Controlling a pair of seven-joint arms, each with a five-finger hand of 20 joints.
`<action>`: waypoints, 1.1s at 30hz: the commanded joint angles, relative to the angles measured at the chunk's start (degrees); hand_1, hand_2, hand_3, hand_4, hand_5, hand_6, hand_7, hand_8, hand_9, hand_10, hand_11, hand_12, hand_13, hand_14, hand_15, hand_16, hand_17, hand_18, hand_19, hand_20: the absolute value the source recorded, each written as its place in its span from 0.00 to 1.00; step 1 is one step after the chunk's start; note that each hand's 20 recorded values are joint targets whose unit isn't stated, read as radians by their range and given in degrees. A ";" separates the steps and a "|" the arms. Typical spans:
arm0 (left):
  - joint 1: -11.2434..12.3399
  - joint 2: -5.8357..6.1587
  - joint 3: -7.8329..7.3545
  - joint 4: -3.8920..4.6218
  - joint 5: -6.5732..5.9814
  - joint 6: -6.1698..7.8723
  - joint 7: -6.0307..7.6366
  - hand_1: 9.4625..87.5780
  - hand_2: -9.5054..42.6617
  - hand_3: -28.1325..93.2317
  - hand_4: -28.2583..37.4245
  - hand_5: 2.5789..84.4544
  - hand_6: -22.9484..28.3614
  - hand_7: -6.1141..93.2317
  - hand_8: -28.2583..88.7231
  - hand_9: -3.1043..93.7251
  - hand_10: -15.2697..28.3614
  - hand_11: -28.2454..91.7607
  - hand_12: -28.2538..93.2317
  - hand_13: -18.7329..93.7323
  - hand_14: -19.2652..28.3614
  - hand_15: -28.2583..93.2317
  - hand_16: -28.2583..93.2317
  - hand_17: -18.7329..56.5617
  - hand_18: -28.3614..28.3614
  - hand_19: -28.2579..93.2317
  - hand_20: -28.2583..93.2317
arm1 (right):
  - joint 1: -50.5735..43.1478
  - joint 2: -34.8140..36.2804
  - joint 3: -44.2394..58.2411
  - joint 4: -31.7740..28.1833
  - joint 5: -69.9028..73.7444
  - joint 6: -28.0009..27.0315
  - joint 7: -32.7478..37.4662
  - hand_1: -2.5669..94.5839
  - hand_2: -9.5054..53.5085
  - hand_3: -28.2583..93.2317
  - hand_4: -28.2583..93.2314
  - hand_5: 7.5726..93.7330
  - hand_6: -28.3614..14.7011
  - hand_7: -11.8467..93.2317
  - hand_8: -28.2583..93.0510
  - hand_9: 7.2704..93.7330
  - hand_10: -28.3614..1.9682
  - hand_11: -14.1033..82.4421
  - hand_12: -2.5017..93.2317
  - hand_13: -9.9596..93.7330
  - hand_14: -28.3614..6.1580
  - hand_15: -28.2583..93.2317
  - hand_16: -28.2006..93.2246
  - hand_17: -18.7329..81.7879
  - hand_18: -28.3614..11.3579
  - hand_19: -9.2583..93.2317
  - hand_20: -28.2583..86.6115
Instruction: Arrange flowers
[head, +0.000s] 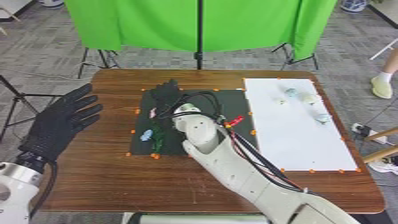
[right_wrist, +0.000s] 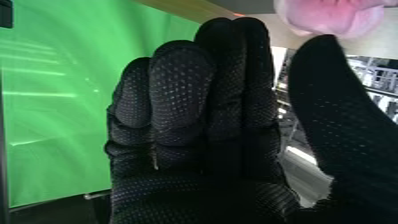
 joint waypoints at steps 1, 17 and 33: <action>1.13 0.54 0.18 0.20 -0.31 0.12 -0.06 0.19 0.15 0.81 0.01 0.28 0.48 0.27 0.14 0.26 0.58 0.41 0.36 0.31 0.68 0.48 0.23 0.09 0.83 0.56 0.29 | 0.04 0.12 0.21 -1.55 -1.96 0.02 0.85 0.36 0.01 0.92 0.00 0.71 0.68 0.56 0.13 0.82 0.73 0.57 0.36 0.81 0.74 0.75 0.47 0.47 0.28 0.85 0.60; 8.20 -4.79 -2.89 -2.33 0.29 1.81 2.24 0.19 0.16 0.81 0.01 0.28 0.48 0.27 0.14 0.26 0.58 0.41 0.36 0.31 0.68 0.47 0.23 0.09 0.83 0.56 0.29 | 0.78 17.28 10.83 -17.33 21.72 -2.93 2.85 0.23 0.21 0.94 0.00 0.62 0.62 0.38 0.07 0.68 0.61 0.53 0.28 0.70 0.65 0.72 0.44 0.42 0.27 0.81 0.60; 8.53 -6.44 -3.51 -2.72 0.59 1.47 1.65 0.19 0.15 0.81 0.01 0.28 0.48 0.27 0.14 0.26 0.58 0.41 0.36 0.31 0.68 0.48 0.23 0.09 0.83 0.56 0.29 | -22.71 41.05 36.00 -30.86 22.22 -9.42 10.07 0.26 0.08 0.97 0.00 0.37 0.56 0.35 0.09 0.36 0.53 0.50 0.24 0.44 0.60 0.67 0.35 0.35 0.29 0.71 0.51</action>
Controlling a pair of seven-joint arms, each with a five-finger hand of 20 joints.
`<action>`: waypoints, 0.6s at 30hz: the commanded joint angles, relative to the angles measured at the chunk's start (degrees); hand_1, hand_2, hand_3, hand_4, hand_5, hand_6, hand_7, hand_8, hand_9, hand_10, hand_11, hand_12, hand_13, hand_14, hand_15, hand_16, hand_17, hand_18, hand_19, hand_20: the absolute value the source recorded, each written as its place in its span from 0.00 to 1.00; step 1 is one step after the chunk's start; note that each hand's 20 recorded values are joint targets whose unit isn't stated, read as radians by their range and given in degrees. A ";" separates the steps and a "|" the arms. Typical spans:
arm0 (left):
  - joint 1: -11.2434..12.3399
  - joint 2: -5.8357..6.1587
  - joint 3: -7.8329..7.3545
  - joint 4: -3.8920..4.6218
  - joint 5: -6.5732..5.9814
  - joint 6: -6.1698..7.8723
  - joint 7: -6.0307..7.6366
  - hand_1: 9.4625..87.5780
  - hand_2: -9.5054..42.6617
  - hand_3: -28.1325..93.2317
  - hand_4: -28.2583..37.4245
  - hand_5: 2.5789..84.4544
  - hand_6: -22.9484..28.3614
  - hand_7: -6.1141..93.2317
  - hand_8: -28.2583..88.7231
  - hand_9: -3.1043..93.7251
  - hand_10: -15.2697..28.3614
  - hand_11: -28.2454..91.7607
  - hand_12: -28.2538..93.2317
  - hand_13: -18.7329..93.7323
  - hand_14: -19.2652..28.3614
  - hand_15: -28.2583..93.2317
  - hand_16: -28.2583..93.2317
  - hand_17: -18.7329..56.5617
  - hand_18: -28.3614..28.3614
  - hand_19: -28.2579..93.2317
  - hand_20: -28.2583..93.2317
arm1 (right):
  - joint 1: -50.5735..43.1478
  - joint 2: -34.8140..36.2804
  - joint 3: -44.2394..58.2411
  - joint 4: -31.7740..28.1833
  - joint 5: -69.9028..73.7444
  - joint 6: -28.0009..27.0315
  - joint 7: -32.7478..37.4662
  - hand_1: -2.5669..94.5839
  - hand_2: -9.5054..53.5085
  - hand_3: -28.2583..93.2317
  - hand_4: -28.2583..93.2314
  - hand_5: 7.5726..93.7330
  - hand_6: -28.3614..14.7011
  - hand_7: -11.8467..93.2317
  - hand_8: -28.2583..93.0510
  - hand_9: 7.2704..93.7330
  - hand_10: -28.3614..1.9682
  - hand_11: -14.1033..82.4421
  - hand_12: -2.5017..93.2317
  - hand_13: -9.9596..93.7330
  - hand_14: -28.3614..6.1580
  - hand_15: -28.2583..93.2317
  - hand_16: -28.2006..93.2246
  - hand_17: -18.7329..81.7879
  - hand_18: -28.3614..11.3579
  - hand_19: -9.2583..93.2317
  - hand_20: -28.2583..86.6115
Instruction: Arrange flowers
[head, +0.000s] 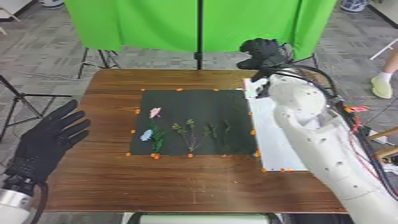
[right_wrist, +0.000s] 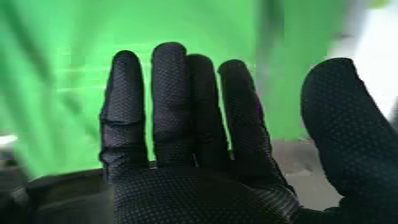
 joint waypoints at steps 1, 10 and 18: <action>-0.59 -0.72 0.49 0.45 0.46 -0.21 -0.99 0.19 0.15 0.81 0.01 0.28 0.48 0.27 0.14 0.26 0.58 0.41 0.36 0.31 0.68 0.48 0.23 0.09 0.83 0.56 0.29 | -16.63 13.65 13.43 -4.44 -0.10 -3.96 5.06 0.26 0.07 0.97 0.00 0.36 0.56 0.35 0.09 0.35 0.52 0.50 0.24 0.43 0.59 0.67 0.35 0.35 0.29 0.70 0.51; -0.39 -1.00 0.21 0.51 0.54 -0.56 -1.73 0.19 0.15 0.81 0.01 0.28 0.48 0.27 0.14 0.26 0.58 0.40 0.36 0.31 0.68 0.48 0.23 0.09 0.83 0.56 0.29 | -30.35 19.32 22.86 -7.70 -1.00 -6.96 7.68 0.26 0.06 0.97 0.00 0.36 0.57 0.36 0.08 0.35 0.54 0.49 0.24 0.44 0.60 0.66 0.34 0.34 0.29 0.70 0.50; 0.10 -1.01 -0.49 0.40 0.40 -0.13 -1.78 0.19 0.15 0.81 0.01 0.28 0.48 0.27 0.14 0.26 0.58 0.41 0.36 0.31 0.68 0.48 0.23 0.09 0.83 0.56 0.29 | -33.44 19.10 24.47 -6.97 -0.61 -8.84 6.22 0.27 0.07 0.98 0.00 0.37 0.58 0.37 0.08 0.37 0.57 0.51 0.24 0.45 0.61 0.66 0.35 0.34 0.29 0.71 0.50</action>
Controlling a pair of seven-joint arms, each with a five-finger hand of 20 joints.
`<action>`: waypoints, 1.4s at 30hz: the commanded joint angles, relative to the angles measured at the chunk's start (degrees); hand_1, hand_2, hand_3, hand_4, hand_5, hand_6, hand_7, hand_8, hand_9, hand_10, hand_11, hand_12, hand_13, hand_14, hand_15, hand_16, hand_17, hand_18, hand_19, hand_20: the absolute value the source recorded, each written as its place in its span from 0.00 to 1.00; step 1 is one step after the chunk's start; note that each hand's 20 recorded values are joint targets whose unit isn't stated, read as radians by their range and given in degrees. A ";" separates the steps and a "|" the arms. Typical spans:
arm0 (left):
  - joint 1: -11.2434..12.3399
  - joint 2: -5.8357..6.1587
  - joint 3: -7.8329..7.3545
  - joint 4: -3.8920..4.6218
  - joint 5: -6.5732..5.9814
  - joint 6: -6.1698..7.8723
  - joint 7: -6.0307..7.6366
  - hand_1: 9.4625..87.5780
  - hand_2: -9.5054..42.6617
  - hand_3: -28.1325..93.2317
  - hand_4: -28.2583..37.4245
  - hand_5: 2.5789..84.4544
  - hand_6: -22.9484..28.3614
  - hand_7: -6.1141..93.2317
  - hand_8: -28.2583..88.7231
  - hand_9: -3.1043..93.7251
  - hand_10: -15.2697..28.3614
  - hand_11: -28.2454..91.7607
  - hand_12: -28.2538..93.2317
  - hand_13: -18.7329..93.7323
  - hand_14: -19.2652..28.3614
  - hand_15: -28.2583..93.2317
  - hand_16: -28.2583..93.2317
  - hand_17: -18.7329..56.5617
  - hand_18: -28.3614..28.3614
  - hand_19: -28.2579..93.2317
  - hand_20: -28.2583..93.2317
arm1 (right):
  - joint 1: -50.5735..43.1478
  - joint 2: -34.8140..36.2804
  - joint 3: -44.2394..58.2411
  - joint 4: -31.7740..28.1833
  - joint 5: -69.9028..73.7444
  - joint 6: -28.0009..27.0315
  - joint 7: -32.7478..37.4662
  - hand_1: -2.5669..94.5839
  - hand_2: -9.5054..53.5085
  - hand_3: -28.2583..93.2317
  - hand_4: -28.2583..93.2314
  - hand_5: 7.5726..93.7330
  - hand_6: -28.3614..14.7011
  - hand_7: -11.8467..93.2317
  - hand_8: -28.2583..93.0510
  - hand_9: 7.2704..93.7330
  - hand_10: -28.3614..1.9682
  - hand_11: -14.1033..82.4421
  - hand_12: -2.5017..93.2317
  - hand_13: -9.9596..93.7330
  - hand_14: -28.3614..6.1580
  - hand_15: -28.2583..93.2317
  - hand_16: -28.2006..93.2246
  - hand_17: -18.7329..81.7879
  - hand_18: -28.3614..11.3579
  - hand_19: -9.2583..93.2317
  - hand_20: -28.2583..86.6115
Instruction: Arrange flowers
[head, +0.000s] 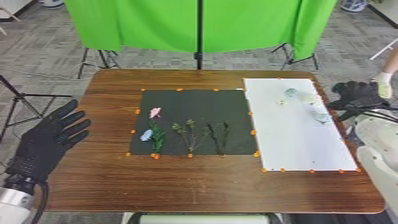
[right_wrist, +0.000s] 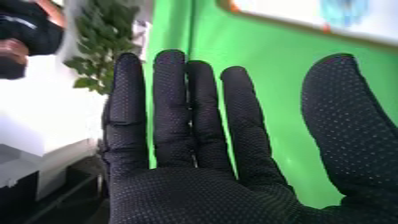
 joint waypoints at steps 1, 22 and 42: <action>0.95 -0.50 -0.55 0.27 0.26 -0.03 -0.65 0.19 0.15 0.81 0.01 0.28 0.48 0.27 0.14 0.26 0.58 0.41 0.36 0.31 0.68 0.48 0.23 0.09 0.83 0.56 0.29 | -3.09 -0.19 -0.58 1.63 -0.96 -1.78 -0.60 0.27 0.07 0.98 0.00 0.37 0.58 0.37 0.08 0.37 0.57 0.51 0.24 0.45 0.61 0.66 0.35 0.35 0.29 0.72 0.51; 1.23 -0.29 -0.42 0.05 0.14 0.36 -0.56 0.19 0.16 0.81 0.01 0.28 0.48 0.27 0.14 0.26 0.58 0.41 0.36 0.31 0.69 0.48 0.23 0.09 0.83 0.56 0.29 | 1.33 -1.64 -8.19 8.45 -2.51 8.64 -2.58 0.54 0.09 0.89 0.00 0.66 0.65 0.61 0.09 0.85 0.82 0.49 0.48 0.87 0.77 0.76 0.45 0.57 0.28 0.95 0.58; 0.76 -0.54 0.22 -0.01 0.19 0.36 -1.44 0.19 0.16 0.81 0.00 0.28 0.48 0.27 0.14 0.26 0.58 0.41 0.36 0.31 0.69 0.48 0.23 0.09 0.83 0.56 0.29 | 27.15 -20.11 -33.07 5.79 -3.16 13.12 -16.72 0.52 0.00 0.95 0.00 0.74 0.64 0.57 0.11 0.92 0.82 0.43 0.52 0.89 0.76 0.76 0.48 0.59 0.27 0.96 0.58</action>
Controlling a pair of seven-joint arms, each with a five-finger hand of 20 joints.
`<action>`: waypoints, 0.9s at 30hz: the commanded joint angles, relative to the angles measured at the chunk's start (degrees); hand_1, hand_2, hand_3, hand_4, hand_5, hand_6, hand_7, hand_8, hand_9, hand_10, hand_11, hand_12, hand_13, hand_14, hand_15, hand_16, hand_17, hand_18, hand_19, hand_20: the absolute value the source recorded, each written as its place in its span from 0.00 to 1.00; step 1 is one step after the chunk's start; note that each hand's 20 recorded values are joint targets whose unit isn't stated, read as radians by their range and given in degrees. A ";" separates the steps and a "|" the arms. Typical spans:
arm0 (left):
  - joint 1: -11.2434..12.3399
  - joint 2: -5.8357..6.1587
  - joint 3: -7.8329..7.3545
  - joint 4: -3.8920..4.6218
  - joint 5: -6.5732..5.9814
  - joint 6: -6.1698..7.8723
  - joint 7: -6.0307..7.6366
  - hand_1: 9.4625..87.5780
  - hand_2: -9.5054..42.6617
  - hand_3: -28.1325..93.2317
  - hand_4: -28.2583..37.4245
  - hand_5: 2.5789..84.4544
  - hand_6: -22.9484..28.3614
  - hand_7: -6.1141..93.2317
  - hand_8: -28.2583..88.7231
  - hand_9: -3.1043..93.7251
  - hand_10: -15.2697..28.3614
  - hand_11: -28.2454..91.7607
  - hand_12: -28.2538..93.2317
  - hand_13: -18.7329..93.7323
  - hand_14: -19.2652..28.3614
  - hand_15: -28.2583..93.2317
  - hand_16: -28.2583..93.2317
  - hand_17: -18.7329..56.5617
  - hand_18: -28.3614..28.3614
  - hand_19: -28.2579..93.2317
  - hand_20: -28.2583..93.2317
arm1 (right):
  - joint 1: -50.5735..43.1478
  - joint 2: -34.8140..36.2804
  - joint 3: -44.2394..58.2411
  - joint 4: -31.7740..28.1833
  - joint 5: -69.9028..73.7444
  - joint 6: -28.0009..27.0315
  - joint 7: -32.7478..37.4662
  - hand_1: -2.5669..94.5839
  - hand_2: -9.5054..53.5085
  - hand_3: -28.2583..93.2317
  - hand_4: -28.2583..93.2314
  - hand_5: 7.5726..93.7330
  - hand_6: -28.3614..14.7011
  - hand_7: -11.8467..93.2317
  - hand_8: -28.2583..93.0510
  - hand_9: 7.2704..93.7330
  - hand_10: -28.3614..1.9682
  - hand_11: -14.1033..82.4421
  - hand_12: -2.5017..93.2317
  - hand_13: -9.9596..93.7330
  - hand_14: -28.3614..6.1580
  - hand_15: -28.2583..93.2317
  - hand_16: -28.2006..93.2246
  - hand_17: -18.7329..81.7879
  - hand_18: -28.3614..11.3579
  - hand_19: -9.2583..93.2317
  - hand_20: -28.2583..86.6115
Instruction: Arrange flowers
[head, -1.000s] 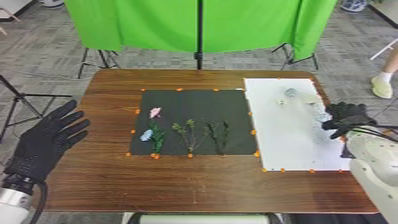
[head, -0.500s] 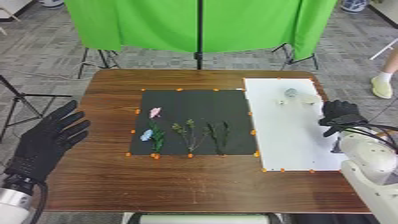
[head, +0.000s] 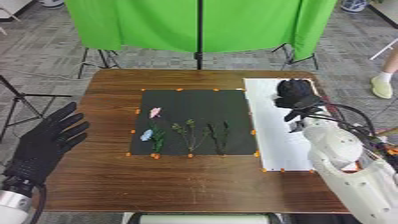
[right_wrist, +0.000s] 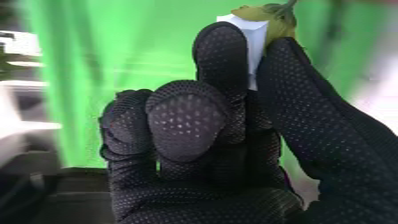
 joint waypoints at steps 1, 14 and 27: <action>-0.18 -0.10 1.03 0.29 0.09 0.53 -0.75 0.19 0.16 0.81 0.00 0.28 0.48 0.27 0.14 0.26 0.58 0.41 0.36 0.31 0.69 0.48 0.23 0.09 0.83 0.56 0.29 | 14.55 -14.47 -12.80 3.21 -3.56 -5.53 -7.62 0.52 0.00 0.95 0.00 0.74 0.64 0.57 0.11 0.92 0.82 0.43 0.52 0.89 0.76 0.76 0.48 0.59 0.27 0.96 0.58; -0.82 0.30 1.95 0.74 0.04 0.73 -1.11 0.19 0.16 0.81 0.01 0.28 0.48 0.27 0.14 0.26 0.58 0.41 0.36 0.31 0.68 0.47 0.23 0.09 0.83 0.56 0.29 | 16.93 -21.95 -20.20 8.65 -8.44 -9.75 -8.23 0.52 0.00 0.95 0.00 0.74 0.66 0.58 0.10 0.92 0.82 0.43 0.52 0.88 0.76 0.76 0.48 0.58 0.27 0.96 0.58; -2.31 0.48 3.46 1.55 -0.04 -0.28 -2.05 0.19 0.16 0.81 0.01 0.28 0.48 0.27 0.14 0.26 0.58 0.41 0.36 0.31 0.69 0.48 0.23 0.09 0.83 0.56 0.29 | 17.67 -25.88 -24.20 13.58 -15.54 -9.45 -9.01 0.52 0.00 0.94 0.00 0.74 0.66 0.58 0.10 0.92 0.82 0.42 0.52 0.87 0.76 0.77 0.48 0.58 0.28 0.96 0.58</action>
